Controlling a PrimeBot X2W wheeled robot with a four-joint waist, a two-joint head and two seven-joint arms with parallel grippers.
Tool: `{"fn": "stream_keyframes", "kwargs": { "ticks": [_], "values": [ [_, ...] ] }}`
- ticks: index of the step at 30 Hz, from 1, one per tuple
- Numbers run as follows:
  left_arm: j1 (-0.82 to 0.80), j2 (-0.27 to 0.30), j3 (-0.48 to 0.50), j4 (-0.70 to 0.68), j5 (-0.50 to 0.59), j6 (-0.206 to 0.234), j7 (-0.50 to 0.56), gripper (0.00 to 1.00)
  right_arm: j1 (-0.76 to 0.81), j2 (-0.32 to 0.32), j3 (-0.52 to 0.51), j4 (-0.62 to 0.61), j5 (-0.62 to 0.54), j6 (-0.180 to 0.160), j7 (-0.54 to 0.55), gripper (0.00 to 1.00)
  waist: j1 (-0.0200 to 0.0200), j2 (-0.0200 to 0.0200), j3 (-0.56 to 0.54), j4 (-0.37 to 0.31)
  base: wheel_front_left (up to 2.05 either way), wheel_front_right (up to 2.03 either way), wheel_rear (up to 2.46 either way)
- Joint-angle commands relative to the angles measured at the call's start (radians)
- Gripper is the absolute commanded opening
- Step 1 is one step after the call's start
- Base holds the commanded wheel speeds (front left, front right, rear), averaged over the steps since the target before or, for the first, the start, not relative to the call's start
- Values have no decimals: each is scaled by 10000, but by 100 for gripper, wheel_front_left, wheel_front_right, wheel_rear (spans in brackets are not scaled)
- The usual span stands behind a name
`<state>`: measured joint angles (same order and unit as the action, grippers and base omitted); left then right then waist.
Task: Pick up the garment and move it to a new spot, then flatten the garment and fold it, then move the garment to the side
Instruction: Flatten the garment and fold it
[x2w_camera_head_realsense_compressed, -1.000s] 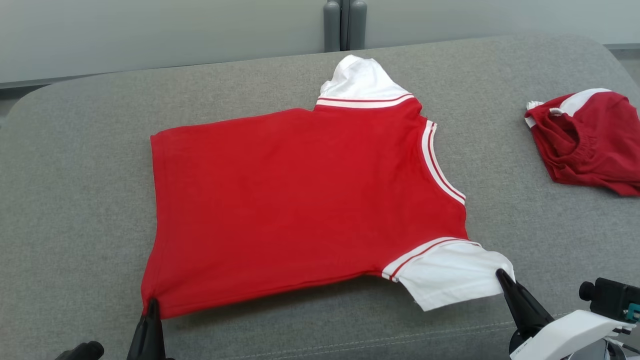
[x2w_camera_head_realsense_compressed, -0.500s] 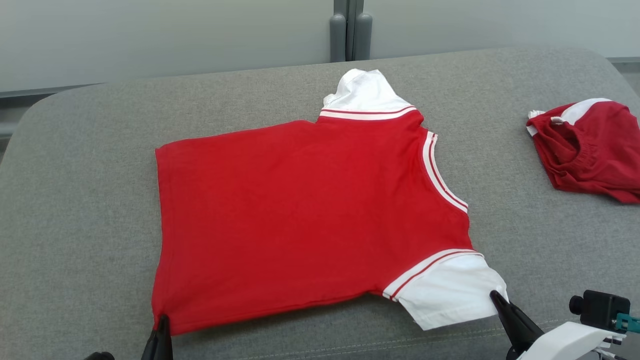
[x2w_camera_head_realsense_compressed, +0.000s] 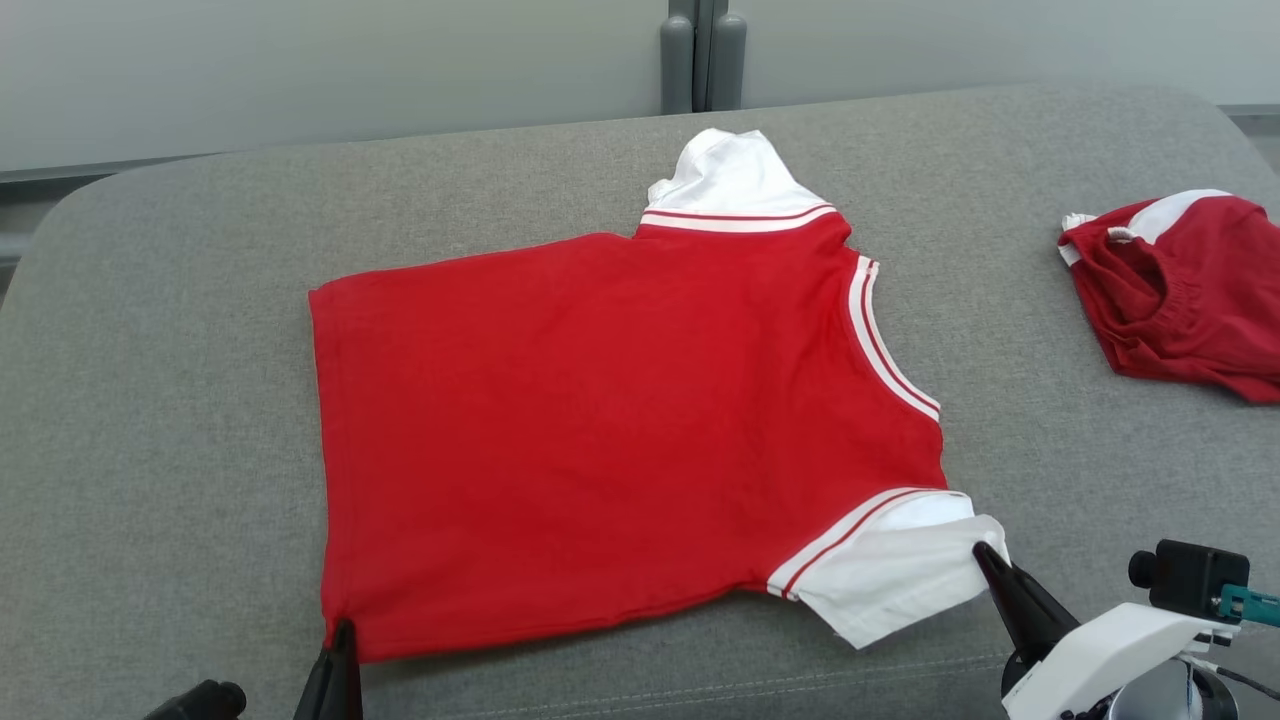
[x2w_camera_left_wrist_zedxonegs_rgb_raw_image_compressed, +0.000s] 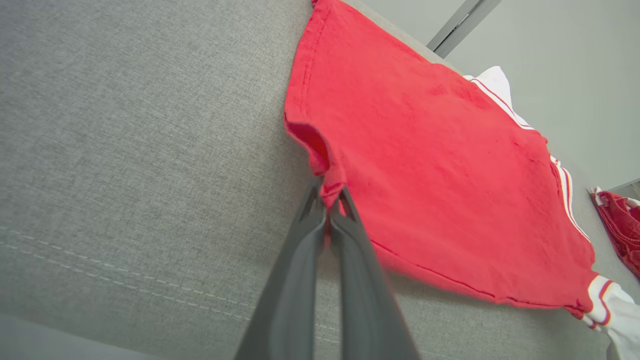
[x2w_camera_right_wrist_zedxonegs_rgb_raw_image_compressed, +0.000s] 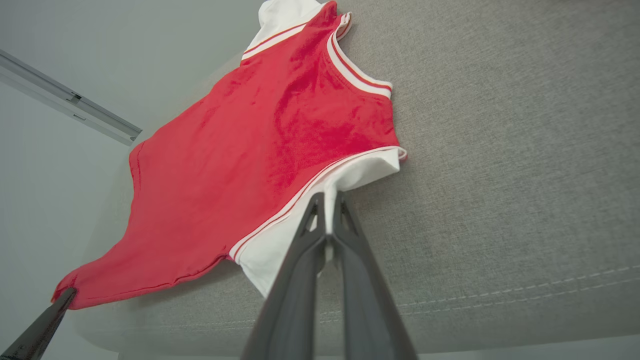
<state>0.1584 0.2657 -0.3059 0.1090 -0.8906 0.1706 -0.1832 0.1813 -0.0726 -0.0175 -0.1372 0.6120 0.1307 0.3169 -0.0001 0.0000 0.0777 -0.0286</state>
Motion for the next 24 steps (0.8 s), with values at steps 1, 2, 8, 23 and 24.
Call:
{"fn": "stream_keyframes", "kwargs": {
  "ticks": [1,2,8,23,24],
  "values": [
    [-228,-1,20,1,-88,62,74,0,-182,-3,-3,80,-69,-1,-5,0,1,0,56,42,0,0,0],
    [-285,-57,15,-9,-141,93,173,0,-296,-5,21,139,-91,-1,-10,0,1,0,87,69,0,0,0],
    [-749,-242,66,-168,-476,371,715,0,-968,7,-7,490,-216,-1,50,0,1,0,254,215,0,0,0],
    [-2583,-710,545,492,-1089,1344,1618,0,-3793,-18,-354,2389,-703,-1,240,0,1,0,848,313,0,0,0],
    [-2749,-737,606,633,-1120,1405,1615,0,-4027,-23,-326,2615,-748,-1,219,0,1,0,896,302,0,0,0]
  ]
}}
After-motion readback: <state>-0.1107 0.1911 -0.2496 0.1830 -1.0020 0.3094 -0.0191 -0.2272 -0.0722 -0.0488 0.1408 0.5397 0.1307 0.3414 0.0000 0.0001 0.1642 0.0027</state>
